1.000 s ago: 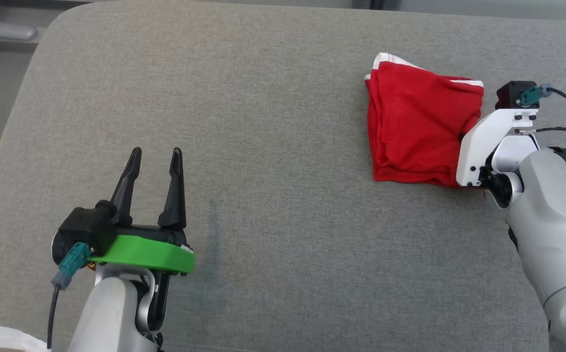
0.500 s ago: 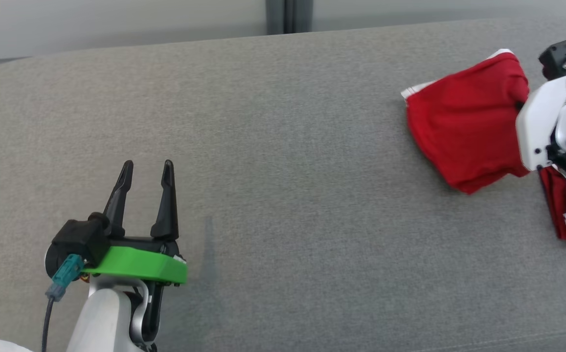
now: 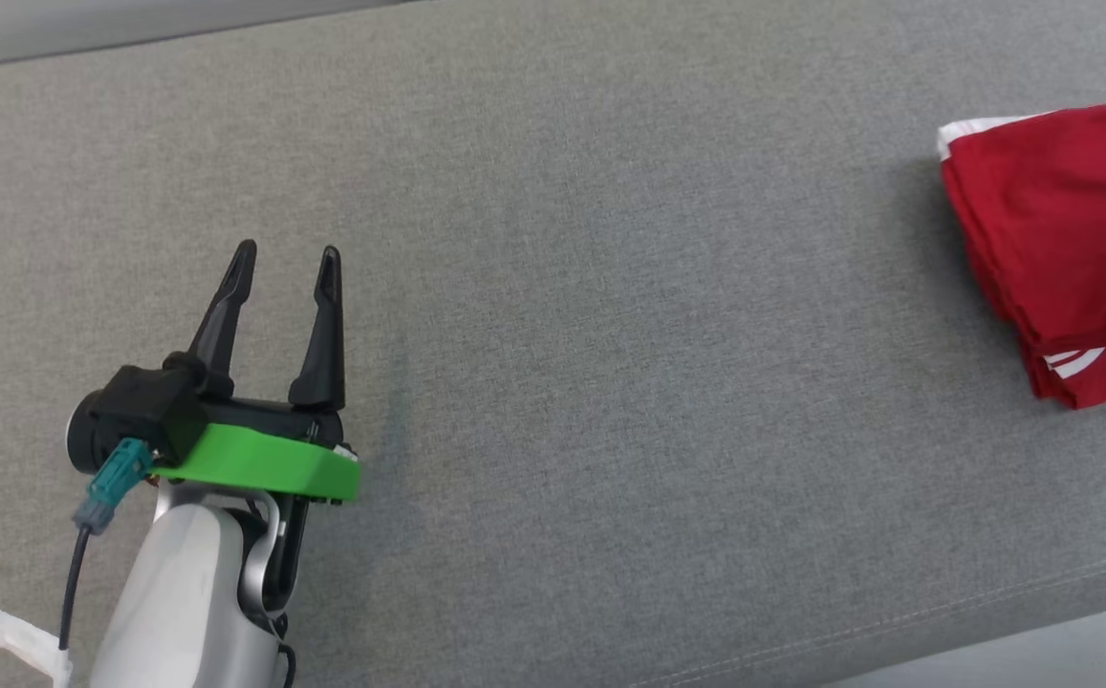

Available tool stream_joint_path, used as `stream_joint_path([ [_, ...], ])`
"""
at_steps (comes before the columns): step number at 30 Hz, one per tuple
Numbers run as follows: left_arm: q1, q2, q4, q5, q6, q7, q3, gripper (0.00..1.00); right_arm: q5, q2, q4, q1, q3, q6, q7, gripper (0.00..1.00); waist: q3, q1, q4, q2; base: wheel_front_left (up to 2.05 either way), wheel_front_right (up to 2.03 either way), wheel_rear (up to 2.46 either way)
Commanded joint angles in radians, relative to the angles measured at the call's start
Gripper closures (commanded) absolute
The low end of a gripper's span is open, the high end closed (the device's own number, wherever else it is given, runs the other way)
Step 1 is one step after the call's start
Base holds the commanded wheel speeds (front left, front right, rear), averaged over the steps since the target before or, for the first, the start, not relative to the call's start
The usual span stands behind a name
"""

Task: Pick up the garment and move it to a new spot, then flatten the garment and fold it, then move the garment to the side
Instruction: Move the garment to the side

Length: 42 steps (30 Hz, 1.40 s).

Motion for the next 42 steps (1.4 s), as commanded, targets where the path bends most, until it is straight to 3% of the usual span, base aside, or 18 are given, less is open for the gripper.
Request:
stream_joint_path([
  [1, -0.022, 0.013, -0.002, 0.001, 0.001, 0.001, -0.004, 0.0, -0.024, -0.012, 0.012, -0.005, -0.011, -0.002, -0.029, 1.0, 0.068, 0.0, -0.002, -0.0001, 0.0, 0.0, 0.0],
  [15, -0.056, 0.055, -0.032, -0.006, 0.001, 0.001, -0.018, 0.0, -0.266, 0.021, 0.232, -0.046, -0.232, -0.002, -0.256, 1.0, 0.145, 0.0, 0.03, -0.0001, 0.0, 0.0, 0.0],
  [16, -0.056, 0.055, -0.031, -0.005, 0.001, 0.001, -0.018, 0.0, -0.283, 0.03, 0.245, -0.051, -0.258, -0.002, -0.271, 0.83, 0.146, 0.0, 0.03, -0.0001, 0.0, 0.0, 0.0],
  [17, -0.056, 0.055, -0.028, -0.002, 0.001, 0.001, -0.021, 0.0, -0.304, 0.04, 0.256, -0.052, -0.279, -0.002, -0.283, 0.0, 0.146, 0.0, 0.031, -0.0001, 0.0, 0.0, 0.0],
  [27, -0.03, 0.035, 0.003, -0.012, 0.001, 0.001, -0.023, 0.0, -0.426, 0.165, 0.224, -0.047, -0.439, -0.002, -0.442, 0.0, 0.076, 0.0, 0.045, -0.0001, 0.0, 0.0, 0.0],
  [30, -0.012, 0.018, 0.012, -0.014, 0.001, 0.001, -0.011, 0.0, -0.411, 0.207, 0.177, -0.013, -0.423, -0.002, -0.493, 0.0, 0.034, 0.0, 0.059, -0.0001, 0.0, 0.0, 0.0],
  [34, 0.033, -0.003, 0.024, -0.015, 0.001, 0.001, 0.02, 0.0, -0.332, 0.312, 0.052, 0.077, -0.389, -0.002, -0.558, 0.0, -0.052, 0.0, 0.081, -0.0001, 0.0, 0.0, 0.0],
  [42, 0.121, -0.027, 0.04, -0.014, 0.001, 0.001, 0.067, 0.0, -0.218, 0.449, -0.155, 0.262, -0.278, -0.002, -0.587, 0.0, -0.164, 0.0, 0.109, -0.0001, 0.0, 0.0, 0.0],
])
